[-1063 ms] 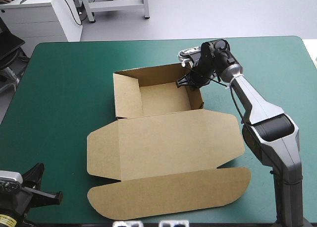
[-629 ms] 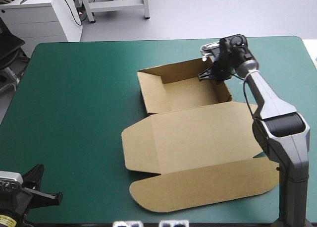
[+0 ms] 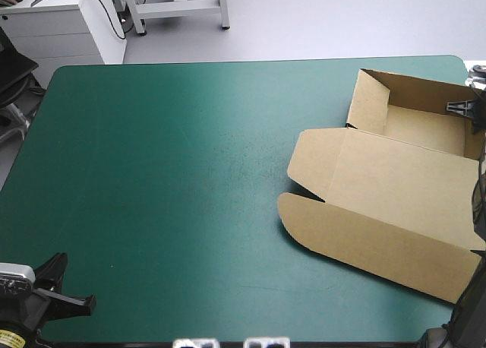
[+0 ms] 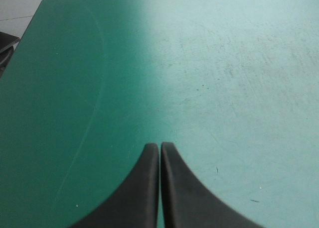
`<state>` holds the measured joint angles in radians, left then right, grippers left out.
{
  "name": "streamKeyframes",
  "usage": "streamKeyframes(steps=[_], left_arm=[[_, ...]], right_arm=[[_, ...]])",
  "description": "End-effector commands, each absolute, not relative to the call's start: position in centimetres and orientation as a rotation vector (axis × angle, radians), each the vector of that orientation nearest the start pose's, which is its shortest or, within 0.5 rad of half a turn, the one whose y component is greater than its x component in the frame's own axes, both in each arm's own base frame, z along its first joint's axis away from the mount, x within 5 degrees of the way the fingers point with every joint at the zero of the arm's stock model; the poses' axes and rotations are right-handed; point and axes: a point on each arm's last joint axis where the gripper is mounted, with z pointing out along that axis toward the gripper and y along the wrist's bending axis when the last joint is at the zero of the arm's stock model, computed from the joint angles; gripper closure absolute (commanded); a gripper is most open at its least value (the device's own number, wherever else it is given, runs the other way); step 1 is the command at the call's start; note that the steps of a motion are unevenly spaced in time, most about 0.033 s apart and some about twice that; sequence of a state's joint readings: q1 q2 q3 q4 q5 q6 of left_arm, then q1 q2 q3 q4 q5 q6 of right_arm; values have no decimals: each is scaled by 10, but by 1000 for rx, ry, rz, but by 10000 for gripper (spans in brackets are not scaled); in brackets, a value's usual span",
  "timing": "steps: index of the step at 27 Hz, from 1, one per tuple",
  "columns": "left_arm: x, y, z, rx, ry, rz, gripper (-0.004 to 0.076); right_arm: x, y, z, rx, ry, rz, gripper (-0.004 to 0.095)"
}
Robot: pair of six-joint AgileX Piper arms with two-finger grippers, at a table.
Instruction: Fold the box
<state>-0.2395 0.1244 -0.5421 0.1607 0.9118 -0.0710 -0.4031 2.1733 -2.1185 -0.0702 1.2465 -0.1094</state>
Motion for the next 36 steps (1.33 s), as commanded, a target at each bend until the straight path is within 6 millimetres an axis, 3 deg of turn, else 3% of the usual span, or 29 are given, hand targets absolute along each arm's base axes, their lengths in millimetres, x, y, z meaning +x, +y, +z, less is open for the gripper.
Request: streamKeyframes(steps=[1, 3, 7, 11, 14, 19, 24, 27, 28, 31, 36], left_arm=[[21, 7, 311, 176, 1923, -12, 732], [20, 8, 310, 173, 1935, -12, 732], [20, 8, 310, 173, 1931, -13, 732], [20, 8, 310, 173, 1931, -13, 732], [20, 8, 310, 173, 1931, -13, 732], [20, 8, 310, 173, 1931, -13, 732], [20, 8, 311, 173, 1927, -13, 732], [21, 7, 312, 174, 1911, -16, 732], [21, 7, 312, 174, 1907, -17, 732], [21, 7, 313, 174, 1895, -19, 732], [22, 6, 315, 174, 1878, -26, 732]], right_arm=[[420, -194, 316, 325, 2710, -290, 907], [423, -188, 316, 244, 2708, -211, 776], [422, -191, 316, 162, 2722, -251, 333], [417, -198, 321, 205, 2708, -260, 319], [414, -197, 335, 206, 2668, -274, 319], [400, -188, 386, 220, 2520, -287, 318], [374, -162, 444, 216, 2347, -151, 346], [353, -141, 476, 171, 2251, -73, 558], [345, -133, 488, 134, 2219, -67, 671], [318, -109, 519, 27, 2142, -120, 920], [267, -68, 563, -41, 2000, -112, 914]])
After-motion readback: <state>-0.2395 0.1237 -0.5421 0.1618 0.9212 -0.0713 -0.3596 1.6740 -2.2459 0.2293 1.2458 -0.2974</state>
